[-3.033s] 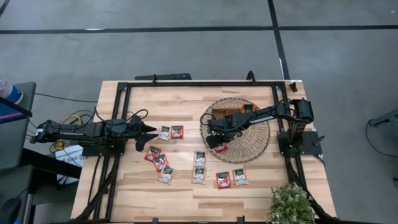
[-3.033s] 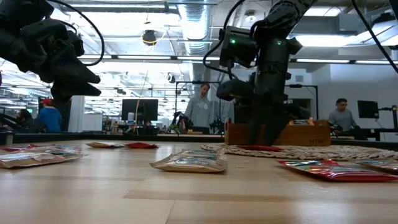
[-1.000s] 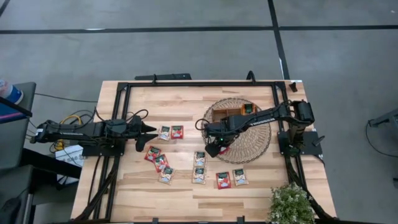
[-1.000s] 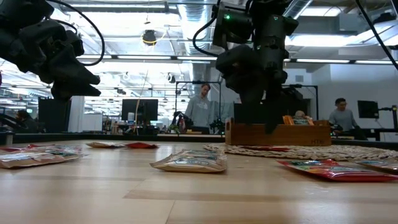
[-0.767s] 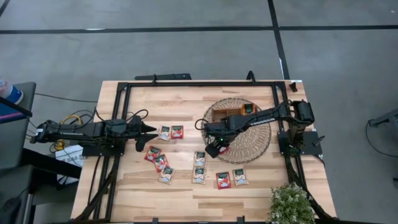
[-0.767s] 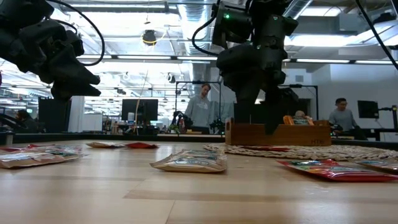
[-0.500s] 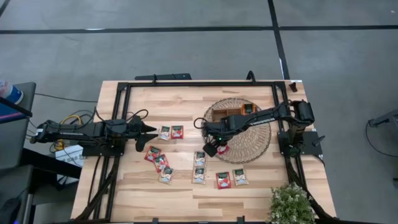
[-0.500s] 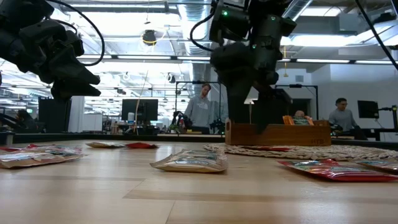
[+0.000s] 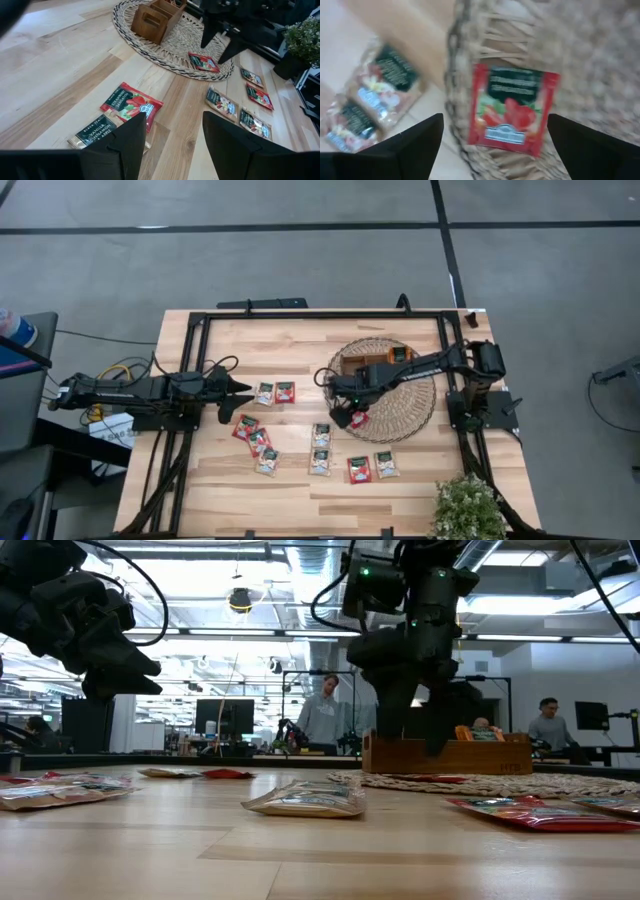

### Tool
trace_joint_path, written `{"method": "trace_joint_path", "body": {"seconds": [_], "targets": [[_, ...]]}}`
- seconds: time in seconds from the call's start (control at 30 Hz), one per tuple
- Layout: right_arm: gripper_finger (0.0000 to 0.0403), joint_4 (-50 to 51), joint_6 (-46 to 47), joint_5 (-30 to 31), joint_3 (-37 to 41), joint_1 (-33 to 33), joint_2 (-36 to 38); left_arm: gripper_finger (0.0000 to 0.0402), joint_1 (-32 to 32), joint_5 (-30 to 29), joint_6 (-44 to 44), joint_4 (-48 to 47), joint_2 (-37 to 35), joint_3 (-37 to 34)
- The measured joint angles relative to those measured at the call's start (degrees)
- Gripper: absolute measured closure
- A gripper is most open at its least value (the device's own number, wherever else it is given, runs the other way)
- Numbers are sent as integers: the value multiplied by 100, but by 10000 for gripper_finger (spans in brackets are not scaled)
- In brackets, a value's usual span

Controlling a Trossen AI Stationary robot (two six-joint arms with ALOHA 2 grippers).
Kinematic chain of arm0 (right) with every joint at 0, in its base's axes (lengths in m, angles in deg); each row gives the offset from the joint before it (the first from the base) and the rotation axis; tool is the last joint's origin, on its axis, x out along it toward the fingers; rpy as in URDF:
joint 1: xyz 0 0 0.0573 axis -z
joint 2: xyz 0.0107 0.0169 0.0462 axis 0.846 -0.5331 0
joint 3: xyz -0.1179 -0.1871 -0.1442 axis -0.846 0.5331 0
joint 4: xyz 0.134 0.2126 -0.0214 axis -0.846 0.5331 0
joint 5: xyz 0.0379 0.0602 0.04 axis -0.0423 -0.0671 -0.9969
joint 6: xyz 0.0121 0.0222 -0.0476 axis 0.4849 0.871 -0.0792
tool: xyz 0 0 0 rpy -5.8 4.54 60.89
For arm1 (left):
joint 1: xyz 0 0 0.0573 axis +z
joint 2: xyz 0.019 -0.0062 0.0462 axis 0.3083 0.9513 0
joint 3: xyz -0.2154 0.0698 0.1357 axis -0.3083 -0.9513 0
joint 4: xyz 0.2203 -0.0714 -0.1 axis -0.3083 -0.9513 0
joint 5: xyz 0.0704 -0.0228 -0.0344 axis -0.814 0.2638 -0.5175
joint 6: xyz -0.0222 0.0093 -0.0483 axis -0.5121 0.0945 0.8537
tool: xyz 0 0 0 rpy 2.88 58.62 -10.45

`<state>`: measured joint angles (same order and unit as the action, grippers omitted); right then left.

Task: Pick & Place Tea
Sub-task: Put the red tea pack into the middle compartment of the brown organizer

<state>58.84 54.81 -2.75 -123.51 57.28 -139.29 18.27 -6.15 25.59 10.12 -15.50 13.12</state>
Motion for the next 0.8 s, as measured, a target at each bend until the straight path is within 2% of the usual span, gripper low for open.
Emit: {"method": "trace_joint_path", "body": {"seconds": [0.33, 0.8], "targets": [[39, -106, 133, -77, 237, 86, -123, 214, 0, 0, -2, 2, 0, 0], [39, -8, -319, 6, 189, -103, -421, 214, -1, -142, 4, 7, -1, 0]]}}
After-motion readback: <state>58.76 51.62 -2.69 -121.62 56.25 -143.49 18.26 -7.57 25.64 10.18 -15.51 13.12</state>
